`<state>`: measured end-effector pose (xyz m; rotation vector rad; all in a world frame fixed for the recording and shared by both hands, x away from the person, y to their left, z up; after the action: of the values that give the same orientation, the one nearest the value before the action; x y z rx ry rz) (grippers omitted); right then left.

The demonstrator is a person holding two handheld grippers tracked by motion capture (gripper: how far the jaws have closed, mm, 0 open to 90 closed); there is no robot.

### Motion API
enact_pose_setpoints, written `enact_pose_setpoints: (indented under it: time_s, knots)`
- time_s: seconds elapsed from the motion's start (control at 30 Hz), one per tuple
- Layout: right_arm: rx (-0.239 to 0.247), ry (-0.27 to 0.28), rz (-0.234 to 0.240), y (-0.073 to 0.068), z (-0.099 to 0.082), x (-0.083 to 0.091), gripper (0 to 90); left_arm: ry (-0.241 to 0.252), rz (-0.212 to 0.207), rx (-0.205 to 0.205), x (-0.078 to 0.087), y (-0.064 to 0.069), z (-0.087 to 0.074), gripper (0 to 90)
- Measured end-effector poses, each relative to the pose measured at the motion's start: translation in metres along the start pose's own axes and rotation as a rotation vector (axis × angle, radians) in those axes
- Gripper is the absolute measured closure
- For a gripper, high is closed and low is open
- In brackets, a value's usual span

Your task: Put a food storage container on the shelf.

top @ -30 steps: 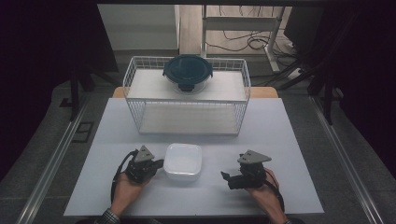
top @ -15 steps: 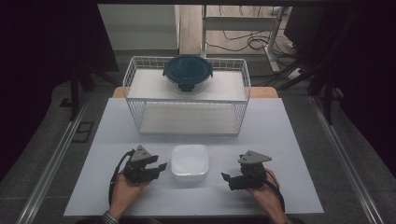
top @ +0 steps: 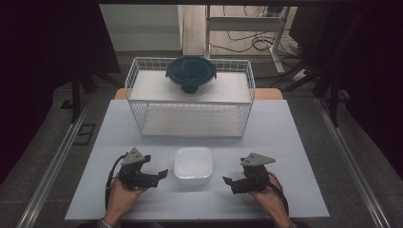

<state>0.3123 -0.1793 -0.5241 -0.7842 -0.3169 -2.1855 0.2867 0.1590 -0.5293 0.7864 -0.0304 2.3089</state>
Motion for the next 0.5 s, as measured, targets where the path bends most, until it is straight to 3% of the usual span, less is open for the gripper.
enact_pose_setpoints:
  time_s: [0.17, 0.33, 0.5]
  knots:
    - [-0.023, -0.001, 0.036, -0.008, 0.011, -0.002, 0.2, -0.011, -0.026, -0.007, -0.004, 0.007, 0.005, 2.4]
    - [-0.089, 0.000, 0.097, -0.014, 0.024, -0.007, 0.0, -0.001, -0.054, -0.018, -0.007, 0.014, 0.013, 3.0]
    - [-0.095, -0.018, 0.120, -0.017, 0.036, -0.013, 0.0, 0.001, -0.071, -0.036, -0.014, 0.018, 0.023, 6.4]
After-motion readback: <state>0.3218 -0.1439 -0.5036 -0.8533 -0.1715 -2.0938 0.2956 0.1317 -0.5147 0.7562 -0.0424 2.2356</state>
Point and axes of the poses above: each handheld gripper's, and its own axes: x roughly backward along the jaws, z roughly out of its top, y roughly to its right, the point moved 4 cm from there along -x, roughly forward along the jaws, and after that the axes turned 1 degree about -x, right-handed, at the moved point
